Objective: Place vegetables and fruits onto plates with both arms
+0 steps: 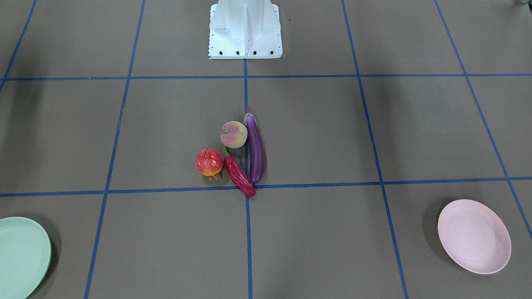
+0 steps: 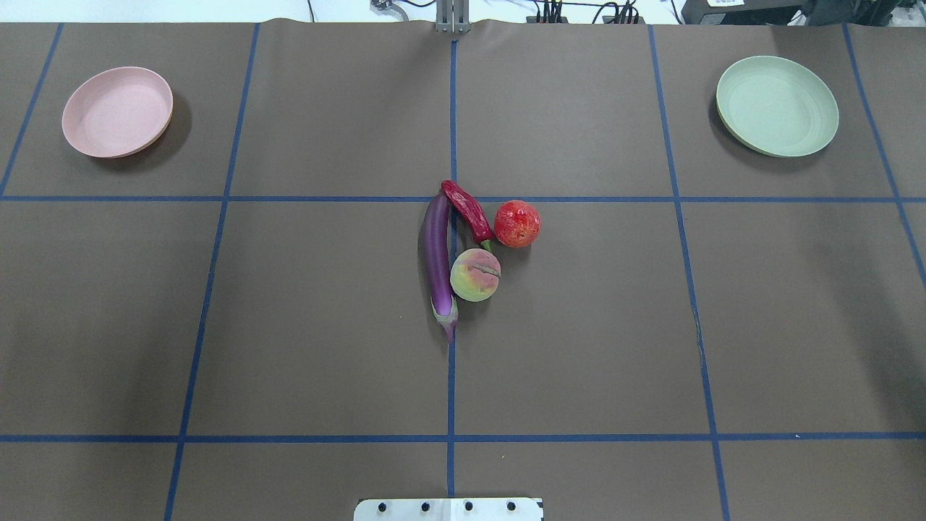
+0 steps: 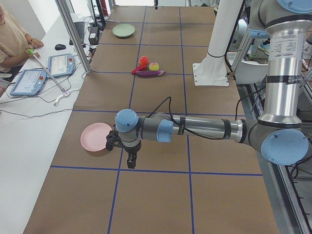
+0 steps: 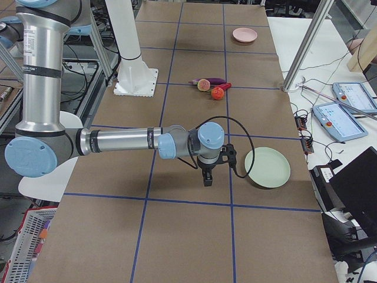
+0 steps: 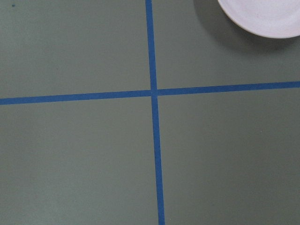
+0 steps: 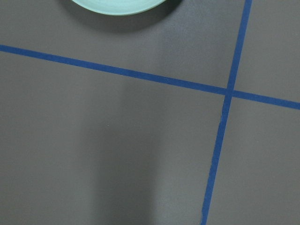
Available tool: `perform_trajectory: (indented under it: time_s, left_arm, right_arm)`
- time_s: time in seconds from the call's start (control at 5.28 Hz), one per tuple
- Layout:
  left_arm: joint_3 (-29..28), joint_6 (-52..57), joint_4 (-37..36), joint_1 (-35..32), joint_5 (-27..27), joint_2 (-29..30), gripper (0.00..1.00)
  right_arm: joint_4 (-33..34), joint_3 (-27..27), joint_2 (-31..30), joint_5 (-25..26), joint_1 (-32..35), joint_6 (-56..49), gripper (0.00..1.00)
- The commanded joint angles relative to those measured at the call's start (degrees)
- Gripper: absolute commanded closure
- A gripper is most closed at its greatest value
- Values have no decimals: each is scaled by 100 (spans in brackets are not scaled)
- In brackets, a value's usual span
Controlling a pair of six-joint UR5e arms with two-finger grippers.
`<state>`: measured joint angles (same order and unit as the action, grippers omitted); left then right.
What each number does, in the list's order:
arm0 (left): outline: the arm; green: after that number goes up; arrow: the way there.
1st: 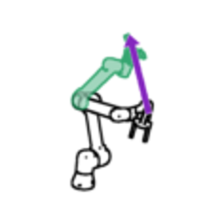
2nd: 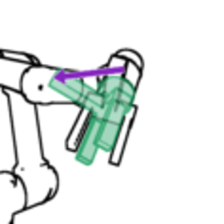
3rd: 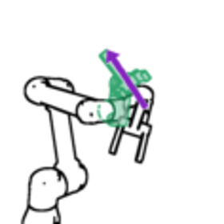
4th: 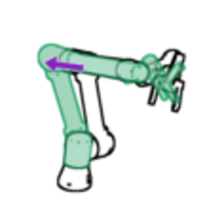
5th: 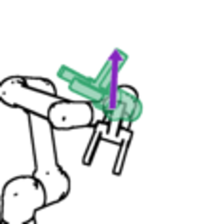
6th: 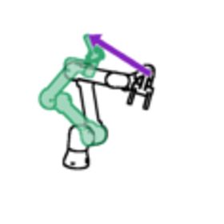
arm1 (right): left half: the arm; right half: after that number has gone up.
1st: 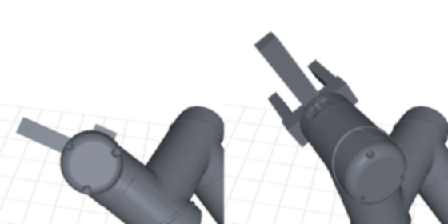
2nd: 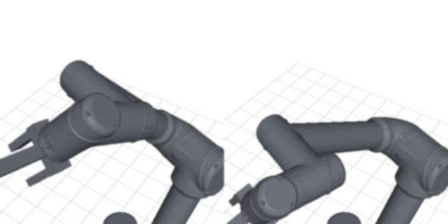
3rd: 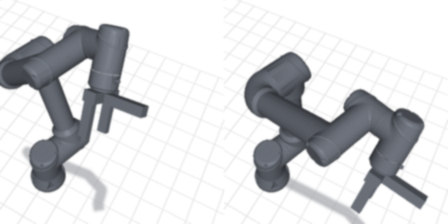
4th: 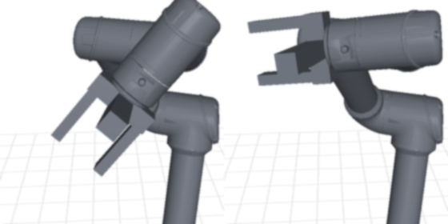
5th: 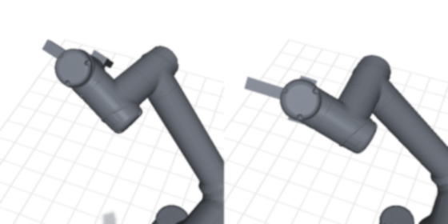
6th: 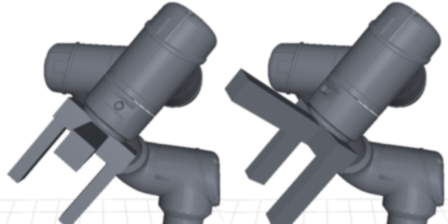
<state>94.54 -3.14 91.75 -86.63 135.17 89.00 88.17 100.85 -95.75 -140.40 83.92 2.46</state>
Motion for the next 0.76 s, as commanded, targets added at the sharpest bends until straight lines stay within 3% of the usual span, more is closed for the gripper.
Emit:
perform_trajectory:
  time_s: [0.0, 0.38, 0.57]
  left_arm:
    - [-5, -46, 18, -3, 35, -32, 0]
    - [-32, -29, 18, -3, 9, -50, 0]
    - [-310, -47, 270, 5, 35, 46, 0]
  right_arm:
    - [357, 110, 213, -32, 89, -8, 0]
    - [236, 14, 40, -179, 89, -26, 0]
    - [183, -12, 56, -146, 80, -17, 0]
